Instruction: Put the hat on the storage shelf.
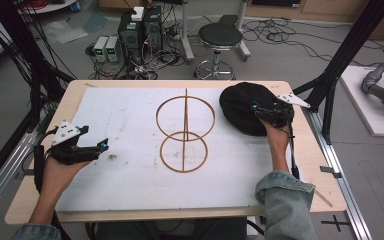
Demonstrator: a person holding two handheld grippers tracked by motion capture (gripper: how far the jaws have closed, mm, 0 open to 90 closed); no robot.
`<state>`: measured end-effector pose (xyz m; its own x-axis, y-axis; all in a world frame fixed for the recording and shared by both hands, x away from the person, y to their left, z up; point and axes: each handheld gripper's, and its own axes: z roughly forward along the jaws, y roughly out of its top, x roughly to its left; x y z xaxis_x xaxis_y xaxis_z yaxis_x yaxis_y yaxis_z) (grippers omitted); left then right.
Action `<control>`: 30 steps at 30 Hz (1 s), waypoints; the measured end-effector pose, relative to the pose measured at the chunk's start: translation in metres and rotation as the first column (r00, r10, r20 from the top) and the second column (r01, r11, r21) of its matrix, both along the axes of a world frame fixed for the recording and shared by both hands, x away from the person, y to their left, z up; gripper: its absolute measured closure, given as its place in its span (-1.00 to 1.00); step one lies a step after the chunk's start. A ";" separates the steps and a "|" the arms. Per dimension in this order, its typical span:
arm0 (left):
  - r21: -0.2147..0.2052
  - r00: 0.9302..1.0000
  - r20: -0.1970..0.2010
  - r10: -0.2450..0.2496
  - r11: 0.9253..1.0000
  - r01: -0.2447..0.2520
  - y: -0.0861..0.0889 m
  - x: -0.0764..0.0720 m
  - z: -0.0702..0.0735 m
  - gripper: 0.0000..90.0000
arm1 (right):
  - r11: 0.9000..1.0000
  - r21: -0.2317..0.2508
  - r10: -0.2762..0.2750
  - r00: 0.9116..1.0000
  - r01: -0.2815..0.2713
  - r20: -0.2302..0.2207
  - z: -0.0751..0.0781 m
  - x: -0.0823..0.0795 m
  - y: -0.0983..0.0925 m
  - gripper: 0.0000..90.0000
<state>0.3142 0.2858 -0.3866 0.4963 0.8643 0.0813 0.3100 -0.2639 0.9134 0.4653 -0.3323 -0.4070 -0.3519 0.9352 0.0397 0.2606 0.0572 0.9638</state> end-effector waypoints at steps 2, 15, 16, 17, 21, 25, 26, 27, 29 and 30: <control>0.001 1.000 0.004 -0.002 1.000 0.002 0.000 0.000 0.000 -0.61 | 1.000 -0.007 -0.008 1.000 0.007 -0.009 -0.003 0.002 -0.001 -0.73; -0.004 1.000 0.008 -0.001 1.000 0.001 0.000 -0.001 0.002 -0.61 | 1.000 -0.006 -0.005 0.997 0.005 -0.078 -0.019 0.012 0.000 -0.67; -0.007 1.000 0.009 -0.001 1.000 0.001 0.000 -0.001 0.001 -0.61 | 1.000 -0.001 -0.011 0.997 0.011 -0.081 -0.020 0.013 0.000 -0.65; -0.011 1.000 0.010 0.000 1.000 0.001 0.000 -0.001 0.001 -0.61 | 1.000 -0.003 -0.013 0.997 0.012 -0.079 -0.020 0.013 0.000 -0.64; -0.008 1.000 0.008 -0.002 1.000 0.002 0.000 -0.001 0.001 -0.61 | 1.000 0.005 -0.018 0.995 0.018 -0.100 -0.023 0.015 -0.002 -0.57; -0.008 1.000 0.007 -0.003 1.000 0.003 0.000 -0.001 0.001 -0.61 | 1.000 0.013 -0.024 0.993 0.025 -0.117 -0.027 0.017 -0.002 -0.50; -0.006 1.000 0.008 -0.003 1.000 0.003 0.000 -0.001 0.001 -0.61 | 0.999 0.007 -0.030 0.992 0.031 -0.120 -0.027 0.017 -0.003 -0.43; -0.008 1.000 0.009 -0.002 1.000 0.002 0.000 -0.001 0.001 -0.61 | 0.999 0.000 -0.035 0.992 0.035 -0.121 -0.027 0.017 -0.003 -0.35; -0.010 1.000 0.010 -0.003 1.000 0.003 0.000 0.000 0.001 -0.61 | 0.999 -0.008 -0.044 0.992 0.044 -0.122 -0.026 0.016 -0.002 -0.20; -0.011 1.000 0.009 -0.002 1.000 0.002 0.000 0.000 0.001 -0.61 | 0.999 -0.015 -0.052 0.991 0.051 -0.127 -0.025 0.016 -0.003 -0.12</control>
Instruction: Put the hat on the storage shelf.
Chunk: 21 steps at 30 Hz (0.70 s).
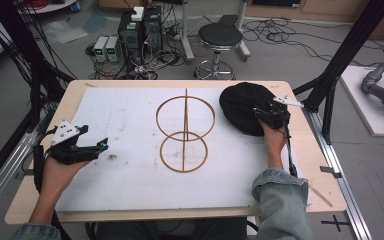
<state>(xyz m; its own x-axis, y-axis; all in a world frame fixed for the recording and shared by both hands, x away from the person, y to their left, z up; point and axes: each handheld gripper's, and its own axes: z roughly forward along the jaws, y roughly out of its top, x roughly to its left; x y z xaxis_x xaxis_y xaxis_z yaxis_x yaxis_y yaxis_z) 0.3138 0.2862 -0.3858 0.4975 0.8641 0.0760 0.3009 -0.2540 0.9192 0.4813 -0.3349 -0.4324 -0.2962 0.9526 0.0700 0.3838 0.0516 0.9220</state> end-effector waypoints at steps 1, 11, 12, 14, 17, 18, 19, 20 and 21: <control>0.002 1.000 0.000 -0.002 1.000 0.002 0.000 0.000 0.000 -0.61 | 1.000 0.000 -0.004 1.000 0.004 0.000 0.000 0.000 0.000 -0.07; 0.000 1.000 0.005 0.000 1.000 0.000 0.001 0.000 0.001 -0.61 | 0.999 -0.041 -0.007 1.000 0.006 -0.006 -0.002 0.001 0.004 0.37; 0.001 1.000 0.004 -0.002 1.000 0.002 0.001 0.000 0.001 -0.61 | 0.999 -0.044 -0.005 1.000 0.005 -0.005 -0.001 0.001 0.005 0.44; 0.000 1.000 0.006 -0.001 1.000 0.001 0.001 -0.001 0.001 -0.61 | 0.999 -0.042 -0.006 1.000 0.005 -0.007 -0.001 0.000 0.005 0.47; -0.001 1.000 0.005 0.000 1.000 0.000 0.001 -0.001 0.001 -0.61 | 0.999 -0.051 -0.004 1.000 0.004 0.001 0.002 -0.001 0.005 0.58; 0.001 1.000 0.005 0.000 1.000 0.000 0.001 -0.001 0.001 -0.61 | 0.999 -0.050 -0.004 1.000 0.004 0.003 0.004 -0.002 0.004 0.60; 0.001 1.000 0.005 -0.001 1.000 0.001 0.001 -0.001 0.001 -0.61 | 0.999 -0.047 -0.010 1.000 0.010 0.003 0.006 -0.003 0.005 0.61; 0.000 1.000 0.005 0.000 1.000 0.000 0.001 -0.001 0.001 -0.61 | 0.999 -0.052 -0.010 1.000 0.011 0.013 0.007 -0.004 0.005 0.61; 0.000 1.000 0.005 0.001 1.000 -0.001 0.001 -0.001 0.001 -0.61 | 0.998 -0.055 -0.015 1.000 0.015 0.016 0.009 -0.004 0.004 0.61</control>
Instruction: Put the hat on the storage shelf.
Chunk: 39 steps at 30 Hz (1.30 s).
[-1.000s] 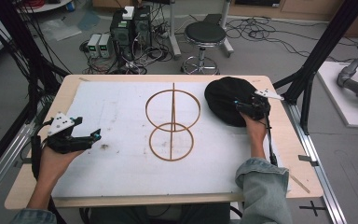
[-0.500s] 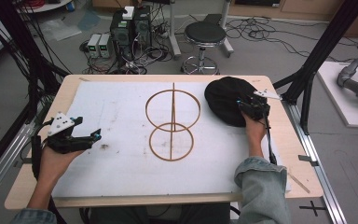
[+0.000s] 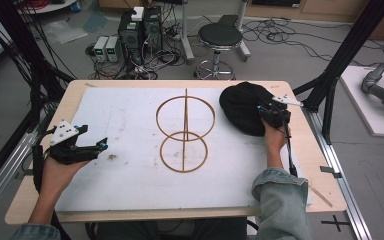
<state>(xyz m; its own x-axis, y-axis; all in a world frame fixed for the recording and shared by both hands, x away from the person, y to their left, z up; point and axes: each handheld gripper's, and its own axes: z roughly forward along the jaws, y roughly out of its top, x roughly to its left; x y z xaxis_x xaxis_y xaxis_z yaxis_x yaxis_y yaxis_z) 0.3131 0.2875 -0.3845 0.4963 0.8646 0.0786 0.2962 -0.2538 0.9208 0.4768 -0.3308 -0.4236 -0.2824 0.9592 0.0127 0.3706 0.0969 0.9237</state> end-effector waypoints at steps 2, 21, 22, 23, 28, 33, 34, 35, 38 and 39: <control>-0.001 1.000 0.001 0.000 1.000 0.000 0.000 0.000 0.000 -0.61 | 1.000 0.013 -0.010 1.000 0.010 0.013 0.004 -0.002 -0.001 0.61; -0.005 1.000 0.011 0.006 1.000 -0.006 0.001 -0.001 0.002 -0.61 | 0.992 0.123 -0.031 0.995 0.020 0.094 0.067 -0.020 -0.004 0.62; -0.008 1.000 0.013 0.006 1.000 -0.006 0.001 -0.001 0.003 -0.61 | 0.992 0.123 -0.031 0.995 0.020 0.094 0.067 -0.020 -0.004 0.62; -0.006 1.000 0.013 0.006 1.000 -0.005 0.002 -0.001 0.003 -0.61 | 0.992 0.122 -0.030 0.994 0.018 0.101 0.070 -0.021 -0.005 0.62; -0.012 1.000 0.015 0.008 1.000 -0.008 0.002 -0.001 0.003 -0.61 | 0.990 0.142 -0.032 0.989 0.011 0.144 0.089 -0.028 -0.009 0.62; -0.011 1.000 0.015 0.008 1.000 -0.008 0.003 -0.001 0.003 -0.61 | 0.984 0.177 -0.021 0.982 -0.012 0.187 0.107 -0.036 -0.011 0.62; -0.009 1.000 0.014 0.007 1.000 -0.007 0.003 -0.001 0.003 -0.61 | 0.984 0.176 -0.018 0.981 -0.017 0.193 0.111 -0.038 -0.011 0.62; -0.008 1.000 0.014 0.007 1.000 -0.007 0.003 -0.001 0.003 -0.61 | 0.984 0.175 -0.014 0.979 -0.022 0.201 0.114 -0.039 -0.011 0.62; -0.013 1.000 0.016 0.010 1.000 -0.009 0.003 -0.001 0.004 -0.61 | 0.983 0.178 -0.001 0.975 -0.039 0.221 0.125 -0.042 -0.010 0.62; -0.013 1.000 0.017 0.010 1.000 -0.009 0.003 -0.001 0.004 -0.61 | 0.981 0.186 0.006 0.974 -0.049 0.227 0.128 -0.043 -0.009 0.62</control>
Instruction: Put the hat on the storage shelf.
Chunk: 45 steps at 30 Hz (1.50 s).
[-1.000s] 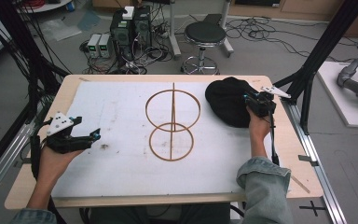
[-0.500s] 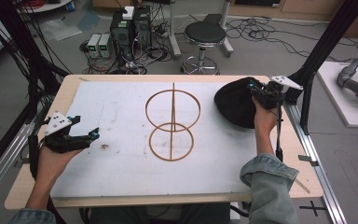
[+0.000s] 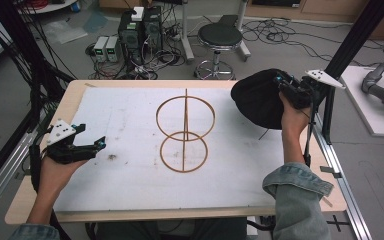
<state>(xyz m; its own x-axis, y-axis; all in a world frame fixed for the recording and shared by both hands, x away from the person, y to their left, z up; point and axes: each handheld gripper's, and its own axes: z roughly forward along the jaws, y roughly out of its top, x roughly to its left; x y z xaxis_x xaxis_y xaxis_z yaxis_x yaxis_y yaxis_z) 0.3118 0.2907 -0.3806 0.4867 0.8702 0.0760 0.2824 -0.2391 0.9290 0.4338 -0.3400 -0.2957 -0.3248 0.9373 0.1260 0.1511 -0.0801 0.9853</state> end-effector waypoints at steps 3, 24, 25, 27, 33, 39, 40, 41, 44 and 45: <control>-0.001 1.000 0.001 0.000 1.000 0.000 0.000 0.000 0.000 -0.61 | 1.000 0.003 0.018 1.000 -0.018 0.014 0.010 -0.003 0.002 0.62; 0.000 1.000 0.005 0.002 1.000 -0.002 0.002 -0.001 0.003 -0.61 | 0.953 0.140 0.244 0.954 -0.269 0.172 0.083 -0.031 0.033 0.62; -0.002 1.000 0.005 0.003 1.000 -0.003 0.001 -0.001 0.003 -0.61 | 0.947 0.149 0.258 0.950 -0.285 0.177 0.085 -0.031 0.035 0.62; 0.000 1.000 0.003 0.003 1.000 -0.003 0.001 -0.001 0.002 -0.61 | 0.934 0.164 0.284 0.939 -0.317 0.194 0.090 -0.034 0.039 0.61; 0.002 1.000 0.006 -0.001 1.000 0.001 0.001 -0.002 0.003 -0.61 | 0.888 0.211 0.361 0.903 -0.409 0.232 0.101 -0.041 0.052 0.62; -0.004 1.000 0.010 0.001 1.000 -0.001 0.001 -0.002 0.003 -0.61 | 0.855 0.244 0.406 0.883 -0.458 0.235 0.108 -0.043 0.064 0.62; -0.008 1.000 0.011 0.003 1.000 -0.003 0.000 -0.002 0.003 -0.61 | 0.852 0.244 0.412 0.881 -0.463 0.234 0.109 -0.044 0.066 0.62; -0.010 1.000 0.011 0.002 1.000 -0.002 0.000 -0.002 0.004 -0.61 | 0.846 0.249 0.419 0.877 -0.471 0.233 0.110 -0.044 0.069 0.62; -0.007 1.000 0.013 0.002 1.000 -0.002 0.001 -0.002 0.004 -0.61 | 0.828 0.270 0.439 0.868 -0.492 0.234 0.111 -0.045 0.075 0.62; -0.006 1.000 0.013 0.002 1.000 -0.002 0.001 -0.002 0.004 -0.61 | 0.822 0.273 0.447 0.864 -0.499 0.232 0.111 -0.045 0.077 0.62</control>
